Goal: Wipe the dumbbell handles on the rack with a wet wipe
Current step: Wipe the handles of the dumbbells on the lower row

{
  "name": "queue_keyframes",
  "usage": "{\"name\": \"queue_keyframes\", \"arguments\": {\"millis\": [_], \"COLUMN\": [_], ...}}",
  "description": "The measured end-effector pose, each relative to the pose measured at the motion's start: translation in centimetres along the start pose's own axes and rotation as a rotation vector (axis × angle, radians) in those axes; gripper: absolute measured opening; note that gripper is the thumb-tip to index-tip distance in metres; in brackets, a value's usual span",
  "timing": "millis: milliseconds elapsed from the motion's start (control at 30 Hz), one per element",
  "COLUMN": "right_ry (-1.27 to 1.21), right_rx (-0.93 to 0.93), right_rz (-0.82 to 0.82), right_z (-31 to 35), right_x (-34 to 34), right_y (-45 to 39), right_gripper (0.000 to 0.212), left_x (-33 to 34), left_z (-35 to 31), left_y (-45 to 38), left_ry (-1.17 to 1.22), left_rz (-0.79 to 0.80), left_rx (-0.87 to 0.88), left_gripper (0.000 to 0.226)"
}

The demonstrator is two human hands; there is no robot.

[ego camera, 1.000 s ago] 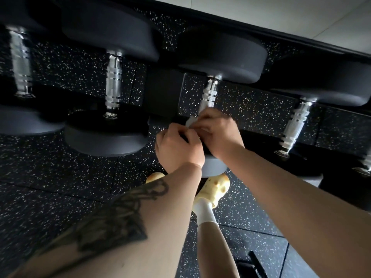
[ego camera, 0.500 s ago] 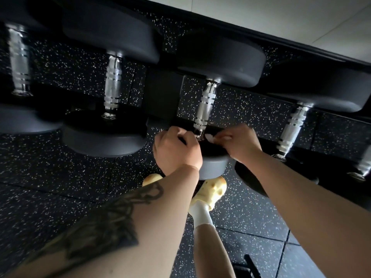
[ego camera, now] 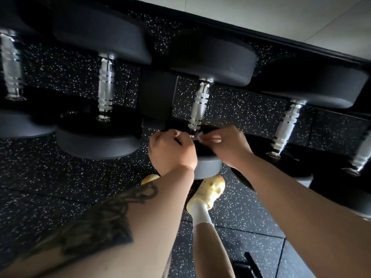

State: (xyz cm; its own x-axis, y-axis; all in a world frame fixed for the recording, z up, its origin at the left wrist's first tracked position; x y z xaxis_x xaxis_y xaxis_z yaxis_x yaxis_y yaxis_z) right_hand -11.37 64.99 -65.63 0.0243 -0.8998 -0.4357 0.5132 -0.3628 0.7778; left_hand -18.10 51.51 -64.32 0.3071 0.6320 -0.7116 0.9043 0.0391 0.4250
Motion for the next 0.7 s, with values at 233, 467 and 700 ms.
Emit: {"name": "queue_keyframes", "arguments": {"millis": [233, 467, 700], "right_ry": [-0.068, -0.100, -0.828], "right_rx": [0.110, 0.057, 0.258], "right_rz": [0.120, -0.008, 0.067], "right_z": [1.0, -0.2, 1.2], "right_x": [2.8, 1.1, 0.0], "right_y": [-5.0, -1.7, -4.4], "right_gripper": [0.027, 0.014, 0.010], "left_x": [0.0, -0.1, -0.1], "left_z": [-0.2, -0.2, -0.3], "left_y": [0.1, 0.2, 0.2], "left_ry": [0.007, 0.006, 0.014], "left_rz": [-0.005, -0.027, -0.027], "left_rx": [0.006, 0.022, 0.002], "left_gripper": [0.041, 0.038, 0.037]}}
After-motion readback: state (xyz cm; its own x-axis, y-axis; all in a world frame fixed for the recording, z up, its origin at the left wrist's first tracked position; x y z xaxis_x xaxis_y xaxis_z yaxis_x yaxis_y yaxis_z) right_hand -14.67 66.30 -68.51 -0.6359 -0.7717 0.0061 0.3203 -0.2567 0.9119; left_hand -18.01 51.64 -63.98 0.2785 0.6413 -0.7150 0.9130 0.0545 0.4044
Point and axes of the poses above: each hand's wrist, its own y-axis away from the middle knuckle, its own x-axis out of the palm, z = x × y, the point moved 4 cm from there along -y, towards the middle knuckle, and after that the axes turned 4 degrees about z, right-handed, at the moved point
